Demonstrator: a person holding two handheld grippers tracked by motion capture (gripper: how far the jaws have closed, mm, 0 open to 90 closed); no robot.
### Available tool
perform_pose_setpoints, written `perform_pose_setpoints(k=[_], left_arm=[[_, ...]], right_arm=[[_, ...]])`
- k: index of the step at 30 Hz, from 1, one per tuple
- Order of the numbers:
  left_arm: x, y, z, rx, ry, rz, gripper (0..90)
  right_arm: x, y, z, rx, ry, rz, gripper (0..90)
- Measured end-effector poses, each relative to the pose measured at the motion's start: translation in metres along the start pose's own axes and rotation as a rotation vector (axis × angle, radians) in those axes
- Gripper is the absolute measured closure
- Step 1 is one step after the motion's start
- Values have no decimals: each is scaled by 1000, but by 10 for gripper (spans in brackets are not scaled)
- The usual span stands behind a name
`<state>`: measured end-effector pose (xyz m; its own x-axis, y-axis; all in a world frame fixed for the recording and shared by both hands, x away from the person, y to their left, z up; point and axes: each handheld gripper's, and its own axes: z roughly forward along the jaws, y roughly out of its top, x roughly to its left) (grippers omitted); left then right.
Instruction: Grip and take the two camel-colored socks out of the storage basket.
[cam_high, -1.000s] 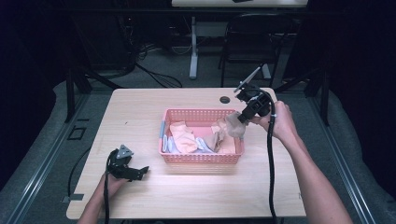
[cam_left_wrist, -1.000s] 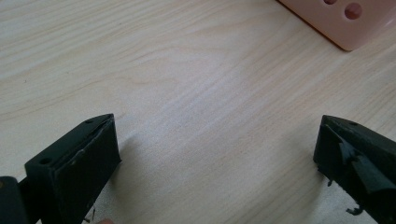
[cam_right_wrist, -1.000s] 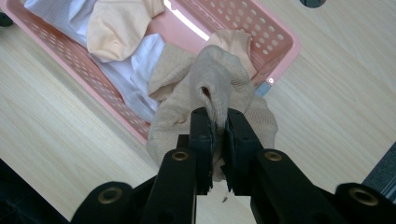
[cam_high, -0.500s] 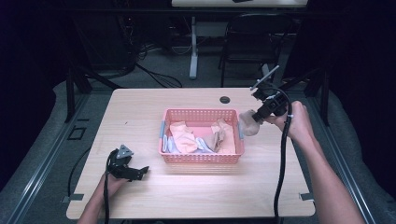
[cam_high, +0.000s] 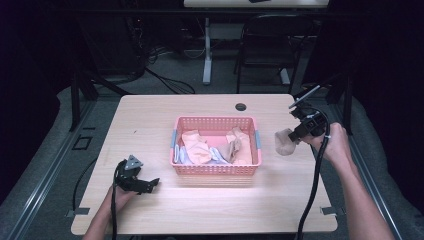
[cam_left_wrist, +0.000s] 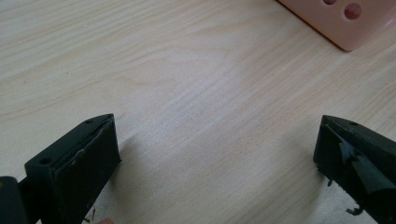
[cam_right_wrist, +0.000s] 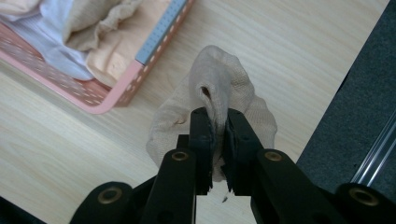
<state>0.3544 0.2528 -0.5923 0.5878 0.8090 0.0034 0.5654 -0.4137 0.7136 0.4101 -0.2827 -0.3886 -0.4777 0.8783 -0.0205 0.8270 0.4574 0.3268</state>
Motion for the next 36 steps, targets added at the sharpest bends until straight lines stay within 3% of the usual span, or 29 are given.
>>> perform_pose_setpoints(k=[5,8,14,25,26,28,31,32,33,34,35,36], left_arm=[[0,0,0,0,1,0,0],[0,0,0,0,2,-1,0],[0,0,0,0,2,-1,1],[0,0,0,0,2,-2,0],[0,0,0,0,2,-1,0],[0,0,0,0,3,-3,1],[0,0,0,0,3,-2,0],[0,0,0,0,3,-2,1],[0,0,0,0,3,-2,1],[0,0,0,0,3,-2,0],[0,0,0,0,3,-2,0],[0,0,0,0,3,-2,0]], right_arm=[[-8,-11,16,13,3,35,825],[-14,-22,36,35,17,62,822],[-17,-36,64,45,66,73,811],[-25,-58,98,62,88,91,796],[-26,-62,102,43,70,108,764],[-28,-63,106,89,42,78,685],[-29,-66,108,63,38,108,605],[-32,-67,105,62,30,113,498],[-32,-67,105,62,30,113,498],[-33,-68,100,36,25,122,352],[-33,-68,100,36,25,122,352],[-34,-69,94,24,30,125,242]])
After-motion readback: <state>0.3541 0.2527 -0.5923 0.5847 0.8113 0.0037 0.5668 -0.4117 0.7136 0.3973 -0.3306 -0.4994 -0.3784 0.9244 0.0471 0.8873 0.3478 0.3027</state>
